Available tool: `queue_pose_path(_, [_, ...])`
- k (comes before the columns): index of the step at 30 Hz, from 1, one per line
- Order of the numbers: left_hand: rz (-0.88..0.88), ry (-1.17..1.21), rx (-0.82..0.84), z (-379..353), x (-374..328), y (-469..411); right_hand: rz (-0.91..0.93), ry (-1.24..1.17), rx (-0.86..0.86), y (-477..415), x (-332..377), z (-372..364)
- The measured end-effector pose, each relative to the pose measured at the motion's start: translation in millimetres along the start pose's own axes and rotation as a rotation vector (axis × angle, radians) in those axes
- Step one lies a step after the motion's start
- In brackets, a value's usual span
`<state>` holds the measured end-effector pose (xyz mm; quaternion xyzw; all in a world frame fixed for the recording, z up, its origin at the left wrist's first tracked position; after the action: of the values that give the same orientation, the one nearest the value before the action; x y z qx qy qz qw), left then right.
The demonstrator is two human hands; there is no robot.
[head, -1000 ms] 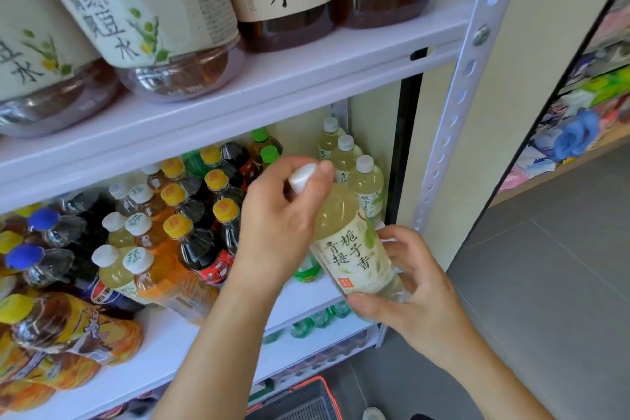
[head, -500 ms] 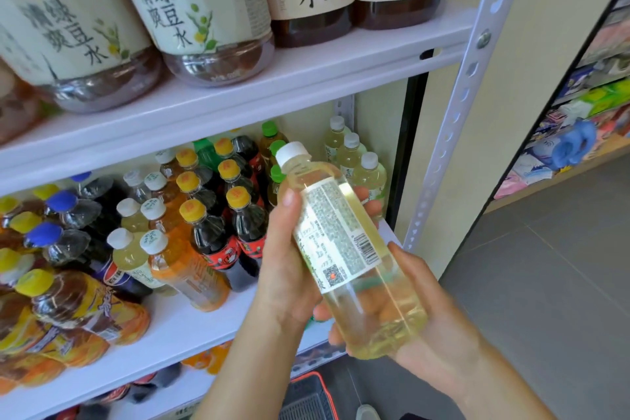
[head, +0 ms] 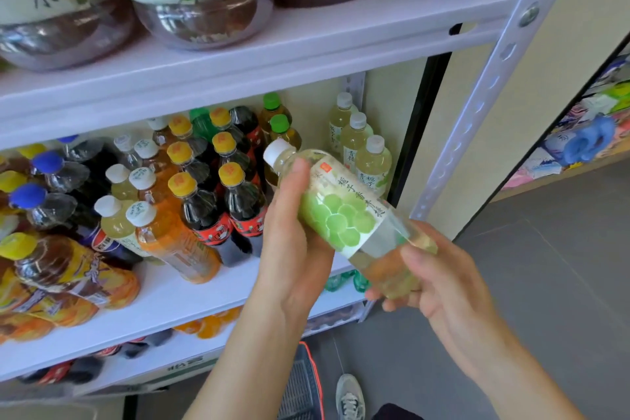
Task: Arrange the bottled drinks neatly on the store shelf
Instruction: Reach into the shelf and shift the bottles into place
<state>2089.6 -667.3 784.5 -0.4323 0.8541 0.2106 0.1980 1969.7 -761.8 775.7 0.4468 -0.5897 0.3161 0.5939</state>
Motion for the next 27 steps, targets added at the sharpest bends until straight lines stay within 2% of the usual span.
queue_pose_path(5, [0.047, -0.026, 0.221, -5, -14, 13, -0.227, -0.405, 0.229, 8, -12, -31])
queue_pose_path(9, [0.083, -0.042, 0.289, -2, -27, 28, -0.274, -0.562, 0.384, 21, -17, -57])
queue_pose_path(12, [0.009, -0.075, 0.250, 6, -39, 43, -0.266, -0.485, 0.359, 27, -19, -67])
queue_pose_path(16, [-0.102, -0.131, 0.081, 23, -59, 60, -0.142, -0.354, 0.126, 28, -16, -74])
queue_pose_path(20, [-0.206, -0.206, -0.028, 42, -83, 73, 0.072, 0.014, 0.017, 40, -5, -87])
queue_pose_path(23, [-0.197, -0.184, -0.025, 51, -94, 84, 0.124, 0.047, -0.022, 48, -3, -99])
queue_pose_path(27, [-0.123, -0.140, 0.053, 59, -106, 90, 0.070, 0.014, -0.022, 52, -8, -109])
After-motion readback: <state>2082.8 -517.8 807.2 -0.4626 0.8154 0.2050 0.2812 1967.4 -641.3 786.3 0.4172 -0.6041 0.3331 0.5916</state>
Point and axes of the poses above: each hand's wrist, its own y-axis away from the middle knuckle, its own z-axis out of the back of the hand, x = y × z, the point moved 5 cm from there along -y, towards the middle knuckle, and after that the axes turned 12 degrees about y, right-handed, at the moved point
